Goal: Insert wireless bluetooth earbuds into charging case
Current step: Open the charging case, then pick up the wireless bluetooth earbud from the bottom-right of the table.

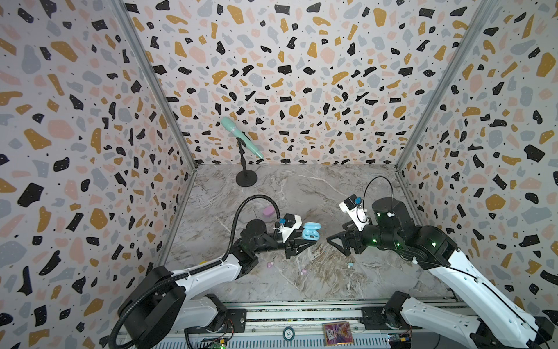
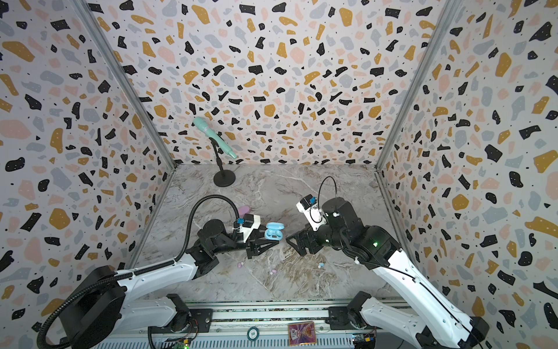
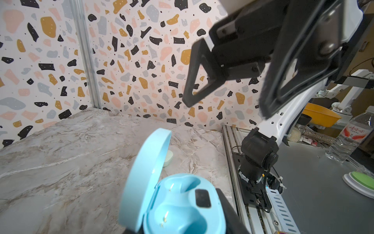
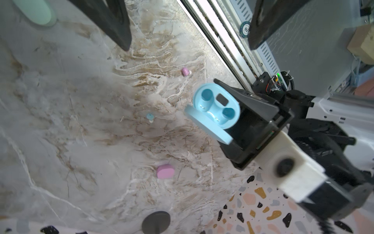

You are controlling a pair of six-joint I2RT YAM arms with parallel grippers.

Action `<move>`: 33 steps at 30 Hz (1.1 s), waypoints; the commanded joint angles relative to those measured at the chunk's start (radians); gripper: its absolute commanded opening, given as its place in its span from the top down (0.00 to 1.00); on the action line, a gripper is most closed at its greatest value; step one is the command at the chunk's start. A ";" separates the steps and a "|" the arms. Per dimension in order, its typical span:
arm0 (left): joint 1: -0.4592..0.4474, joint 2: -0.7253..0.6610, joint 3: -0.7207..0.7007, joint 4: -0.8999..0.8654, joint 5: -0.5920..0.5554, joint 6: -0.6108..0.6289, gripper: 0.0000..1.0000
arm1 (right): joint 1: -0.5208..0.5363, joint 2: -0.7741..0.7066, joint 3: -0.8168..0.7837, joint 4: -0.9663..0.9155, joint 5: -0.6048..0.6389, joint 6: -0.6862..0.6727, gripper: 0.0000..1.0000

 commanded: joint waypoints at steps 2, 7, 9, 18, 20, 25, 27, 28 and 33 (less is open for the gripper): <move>0.014 -0.024 -0.021 0.105 -0.026 -0.020 0.82 | -0.069 -0.034 -0.144 -0.056 0.028 0.240 0.09; 0.017 -0.014 -0.023 0.131 -0.027 -0.027 0.83 | -0.141 -0.050 -0.379 0.045 -0.008 0.457 0.12; 0.018 -0.012 -0.021 0.132 -0.026 -0.027 0.83 | -0.140 -0.046 -0.454 0.098 -0.007 0.555 0.14; 0.022 -0.028 -0.032 0.125 -0.032 -0.022 0.83 | -0.153 -0.047 -0.629 0.262 0.075 0.857 0.25; 0.021 -0.032 -0.034 0.121 -0.031 -0.016 0.83 | -0.167 -0.023 -0.640 0.274 0.073 0.865 0.25; 0.022 -0.038 -0.034 0.109 -0.029 -0.009 0.83 | -0.229 0.021 -0.645 0.300 0.069 0.829 0.25; 0.021 -0.038 -0.034 0.110 -0.029 -0.009 0.83 | -0.264 0.046 -0.633 0.293 0.065 0.794 0.26; 0.023 -0.038 -0.034 0.111 -0.028 -0.009 0.83 | -0.280 0.057 -0.626 0.290 0.063 0.777 0.27; 0.023 -0.040 -0.037 0.107 -0.026 -0.005 0.83 | -0.320 0.106 -0.620 0.291 0.021 0.732 0.27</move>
